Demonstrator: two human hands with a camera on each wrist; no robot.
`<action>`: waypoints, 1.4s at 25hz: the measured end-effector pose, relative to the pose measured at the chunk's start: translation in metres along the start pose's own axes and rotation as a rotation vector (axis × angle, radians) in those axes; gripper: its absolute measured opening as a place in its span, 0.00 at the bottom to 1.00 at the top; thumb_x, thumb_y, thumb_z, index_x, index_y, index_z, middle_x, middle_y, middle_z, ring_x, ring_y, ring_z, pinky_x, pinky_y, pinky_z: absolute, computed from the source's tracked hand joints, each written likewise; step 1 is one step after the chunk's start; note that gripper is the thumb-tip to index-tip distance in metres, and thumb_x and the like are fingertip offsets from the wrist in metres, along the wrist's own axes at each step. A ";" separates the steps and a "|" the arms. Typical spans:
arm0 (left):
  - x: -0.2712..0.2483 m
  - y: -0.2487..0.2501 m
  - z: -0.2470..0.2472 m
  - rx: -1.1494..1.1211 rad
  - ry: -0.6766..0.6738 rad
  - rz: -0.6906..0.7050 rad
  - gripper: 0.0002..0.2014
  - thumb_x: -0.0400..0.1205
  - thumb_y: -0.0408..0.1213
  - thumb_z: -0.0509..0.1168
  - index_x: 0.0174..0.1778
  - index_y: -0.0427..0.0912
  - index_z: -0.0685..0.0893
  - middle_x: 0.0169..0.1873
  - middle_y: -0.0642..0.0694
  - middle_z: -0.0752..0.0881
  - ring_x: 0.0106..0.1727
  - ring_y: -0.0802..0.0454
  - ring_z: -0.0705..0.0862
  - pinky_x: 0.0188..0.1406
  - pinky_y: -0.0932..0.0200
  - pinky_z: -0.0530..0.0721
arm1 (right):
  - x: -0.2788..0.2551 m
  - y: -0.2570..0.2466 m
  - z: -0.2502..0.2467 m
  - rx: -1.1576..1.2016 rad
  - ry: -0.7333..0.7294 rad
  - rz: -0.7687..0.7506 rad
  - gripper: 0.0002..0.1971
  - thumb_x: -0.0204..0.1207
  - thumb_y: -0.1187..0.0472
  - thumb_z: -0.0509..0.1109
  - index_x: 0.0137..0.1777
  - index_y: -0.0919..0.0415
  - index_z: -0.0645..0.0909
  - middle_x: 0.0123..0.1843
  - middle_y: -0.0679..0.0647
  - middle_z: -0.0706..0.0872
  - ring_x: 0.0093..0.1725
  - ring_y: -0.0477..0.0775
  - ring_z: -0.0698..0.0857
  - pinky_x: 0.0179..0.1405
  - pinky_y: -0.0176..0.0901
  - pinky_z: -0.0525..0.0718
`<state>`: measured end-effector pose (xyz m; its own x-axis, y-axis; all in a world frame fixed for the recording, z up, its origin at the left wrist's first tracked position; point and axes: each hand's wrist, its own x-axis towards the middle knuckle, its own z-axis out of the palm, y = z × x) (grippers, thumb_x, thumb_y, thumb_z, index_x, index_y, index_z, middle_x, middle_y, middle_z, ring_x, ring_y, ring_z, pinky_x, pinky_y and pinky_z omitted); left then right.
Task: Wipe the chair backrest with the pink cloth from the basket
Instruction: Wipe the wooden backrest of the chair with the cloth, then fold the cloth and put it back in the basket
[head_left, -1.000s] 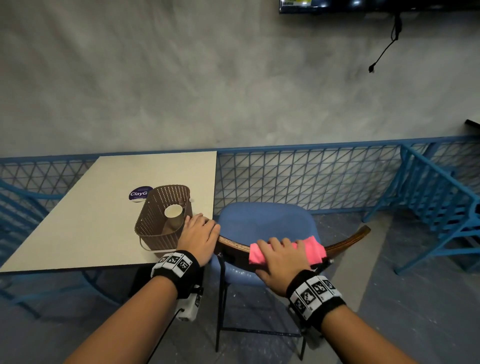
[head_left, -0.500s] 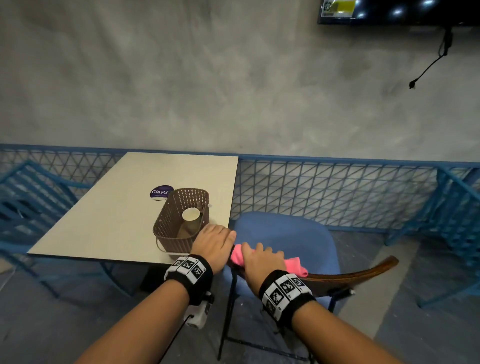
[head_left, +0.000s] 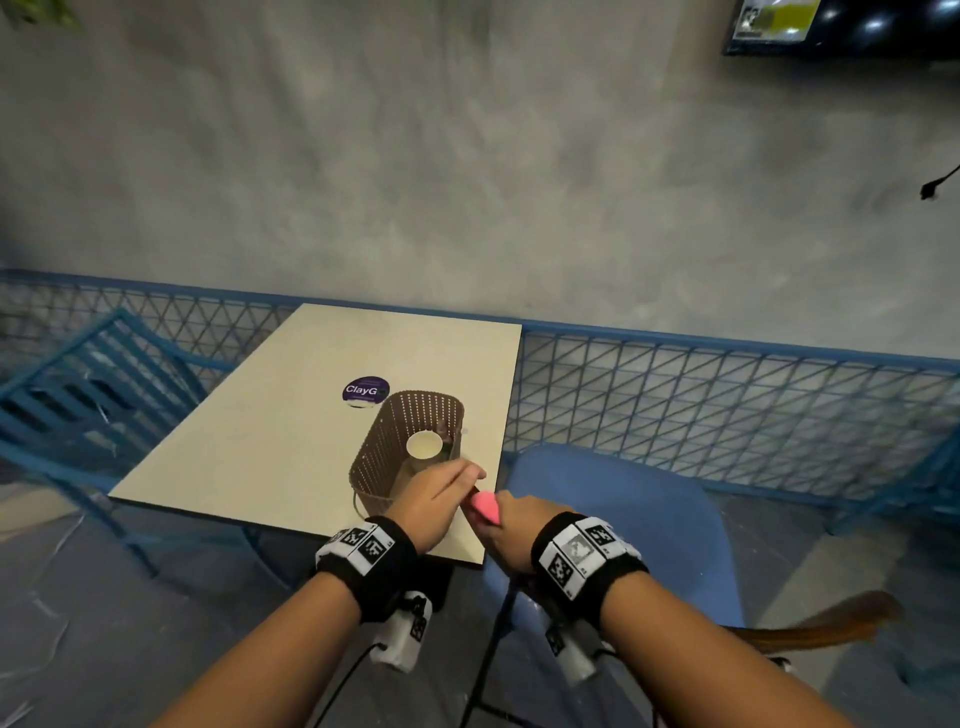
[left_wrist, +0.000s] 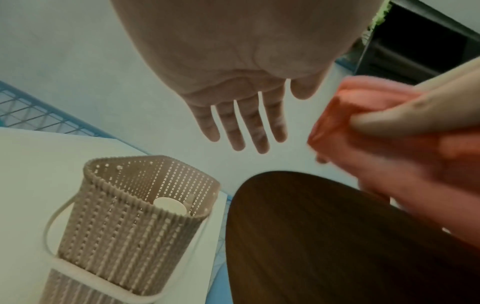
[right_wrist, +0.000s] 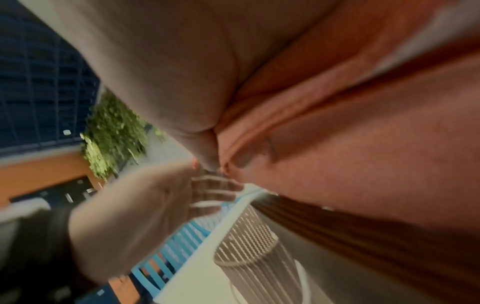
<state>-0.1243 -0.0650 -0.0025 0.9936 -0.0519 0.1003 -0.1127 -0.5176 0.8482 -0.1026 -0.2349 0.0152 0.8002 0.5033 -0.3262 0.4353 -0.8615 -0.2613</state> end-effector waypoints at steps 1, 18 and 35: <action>0.001 -0.005 -0.006 0.007 0.030 0.009 0.19 0.87 0.51 0.55 0.54 0.45 0.88 0.49 0.49 0.90 0.53 0.56 0.86 0.62 0.47 0.81 | 0.000 -0.002 -0.012 0.045 0.000 -0.014 0.21 0.83 0.36 0.52 0.58 0.52 0.73 0.53 0.59 0.86 0.49 0.64 0.86 0.48 0.54 0.83; 0.037 0.009 -0.090 -0.577 0.028 -0.124 0.15 0.88 0.44 0.58 0.54 0.40 0.88 0.47 0.44 0.92 0.48 0.51 0.89 0.46 0.60 0.86 | 0.082 -0.077 -0.112 0.992 0.330 -0.168 0.11 0.68 0.61 0.70 0.49 0.49 0.81 0.44 0.53 0.89 0.44 0.56 0.88 0.55 0.63 0.88; 0.067 -0.078 -0.096 -0.490 0.247 -0.583 0.05 0.83 0.32 0.64 0.48 0.37 0.84 0.50 0.33 0.88 0.48 0.38 0.87 0.63 0.35 0.85 | 0.142 -0.083 -0.031 0.869 0.188 0.110 0.23 0.74 0.63 0.75 0.67 0.51 0.73 0.40 0.45 0.82 0.34 0.48 0.86 0.27 0.33 0.82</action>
<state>-0.0496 0.0539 -0.0122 0.8696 0.3315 -0.3659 0.3765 0.0342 0.9258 -0.0117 -0.0941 0.0189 0.9065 0.3359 -0.2559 -0.0529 -0.5109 -0.8580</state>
